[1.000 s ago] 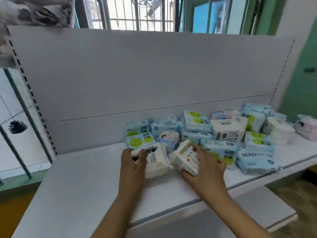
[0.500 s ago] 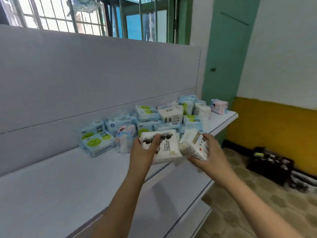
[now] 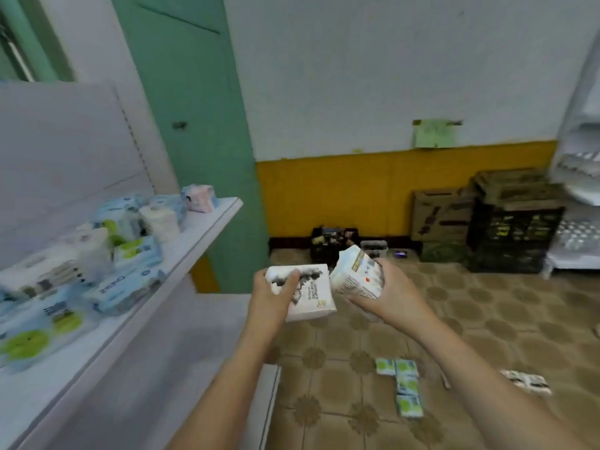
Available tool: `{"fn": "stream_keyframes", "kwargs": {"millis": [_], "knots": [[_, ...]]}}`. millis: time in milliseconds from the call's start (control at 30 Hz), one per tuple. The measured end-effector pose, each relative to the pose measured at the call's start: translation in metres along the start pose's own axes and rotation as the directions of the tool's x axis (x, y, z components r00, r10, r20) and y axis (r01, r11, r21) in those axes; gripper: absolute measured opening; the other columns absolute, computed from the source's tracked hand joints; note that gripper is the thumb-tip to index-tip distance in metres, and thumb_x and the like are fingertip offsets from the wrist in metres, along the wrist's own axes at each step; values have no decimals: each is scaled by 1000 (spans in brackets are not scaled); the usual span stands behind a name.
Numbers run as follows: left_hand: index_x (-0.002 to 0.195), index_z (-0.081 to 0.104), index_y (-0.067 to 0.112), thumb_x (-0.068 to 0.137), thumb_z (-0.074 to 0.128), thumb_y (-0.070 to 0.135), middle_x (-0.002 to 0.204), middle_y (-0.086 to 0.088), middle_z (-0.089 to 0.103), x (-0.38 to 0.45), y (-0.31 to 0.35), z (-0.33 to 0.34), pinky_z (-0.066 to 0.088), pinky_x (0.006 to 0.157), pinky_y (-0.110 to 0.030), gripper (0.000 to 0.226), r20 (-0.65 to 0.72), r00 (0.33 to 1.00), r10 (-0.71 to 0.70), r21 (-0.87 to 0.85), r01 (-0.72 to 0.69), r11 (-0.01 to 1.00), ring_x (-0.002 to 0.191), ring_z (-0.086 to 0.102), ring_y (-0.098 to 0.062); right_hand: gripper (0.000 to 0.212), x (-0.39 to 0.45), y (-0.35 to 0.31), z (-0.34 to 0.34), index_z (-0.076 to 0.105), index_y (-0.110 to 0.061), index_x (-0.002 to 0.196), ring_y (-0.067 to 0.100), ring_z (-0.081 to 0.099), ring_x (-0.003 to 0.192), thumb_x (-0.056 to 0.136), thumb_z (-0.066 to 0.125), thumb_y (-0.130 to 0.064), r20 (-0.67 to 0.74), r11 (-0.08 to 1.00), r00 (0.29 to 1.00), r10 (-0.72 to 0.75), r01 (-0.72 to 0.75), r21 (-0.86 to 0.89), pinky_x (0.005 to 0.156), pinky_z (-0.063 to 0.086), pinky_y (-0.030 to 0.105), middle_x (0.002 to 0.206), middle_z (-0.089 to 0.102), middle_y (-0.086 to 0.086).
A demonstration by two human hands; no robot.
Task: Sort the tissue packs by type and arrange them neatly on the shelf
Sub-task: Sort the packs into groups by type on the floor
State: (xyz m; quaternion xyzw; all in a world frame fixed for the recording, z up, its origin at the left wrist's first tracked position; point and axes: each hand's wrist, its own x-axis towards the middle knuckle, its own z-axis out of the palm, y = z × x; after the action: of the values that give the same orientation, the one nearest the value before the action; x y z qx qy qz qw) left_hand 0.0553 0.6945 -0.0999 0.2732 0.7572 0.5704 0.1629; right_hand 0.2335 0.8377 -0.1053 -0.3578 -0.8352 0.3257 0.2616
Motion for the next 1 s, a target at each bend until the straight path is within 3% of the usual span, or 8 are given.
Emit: {"fn": "stream_keyframes", "kwargs": {"millis": [100,367,533,600,767,867,933,1000], "knots": [[122,45,20,91,64,45,106,0,63,17,-4,85,54,69,-28,44,112,993,-41,35,37,999,87,64,-12,62,3,71,-37,46,-28,110,12,50,95,68,77,-62,-44,987,989,141,-144,-64,68,39,28,105,48,-6],[131,43,15,90,65,47,118,-5,61,14,-22,311,51,83,-35,57,452,871,-191,46,191,981,104,63,-24,81,-31,238,-116,40,-20,136,18,45,114,73,80,-50,-109,864,859,501,-504,-3,79,32,26,123,41,1],[127,44,17,90,65,48,115,-4,60,27,-32,408,49,73,-31,53,595,774,-216,143,162,976,100,61,-23,98,-33,306,-141,25,-23,150,23,35,134,73,81,-50,-119,760,751,650,-648,56,101,36,33,146,30,5],[124,45,16,89,66,46,116,-5,60,40,-36,444,51,82,-36,51,634,741,-223,155,161,975,100,61,-23,102,-23,328,-146,23,-25,149,22,30,139,70,81,-55,-104,724,718,689,-674,146,107,36,36,151,23,3],[133,43,10,90,66,45,116,-4,55,86,-39,523,48,83,-34,60,701,674,-231,178,148,973,100,58,-23,52,24,370,-168,39,-22,143,12,32,138,99,48,-47,-205,670,639,741,-684,289,104,27,25,148,29,0],[131,44,10,90,66,45,118,-6,58,110,-32,563,46,80,-31,58,750,621,-229,188,131,973,96,57,-22,30,50,398,-188,48,-29,130,8,41,130,102,46,-37,-261,677,625,736,-679,285,98,29,21,148,28,5],[131,44,11,90,66,44,118,-7,58,122,-27,590,46,77,-31,57,782,586,-215,187,108,976,96,58,-22,43,63,422,-200,46,-33,133,20,37,134,94,57,-48,-312,653,576,755,-701,286,106,35,34,149,27,6],[132,43,11,92,65,42,113,-4,55,128,-21,616,43,74,-29,55,798,561,-219,200,97,975,94,56,-21,77,73,444,-210,41,-21,139,24,49,126,78,71,-57,-359,586,470,806,-719,374,104,43,46,140,44,8]]}}
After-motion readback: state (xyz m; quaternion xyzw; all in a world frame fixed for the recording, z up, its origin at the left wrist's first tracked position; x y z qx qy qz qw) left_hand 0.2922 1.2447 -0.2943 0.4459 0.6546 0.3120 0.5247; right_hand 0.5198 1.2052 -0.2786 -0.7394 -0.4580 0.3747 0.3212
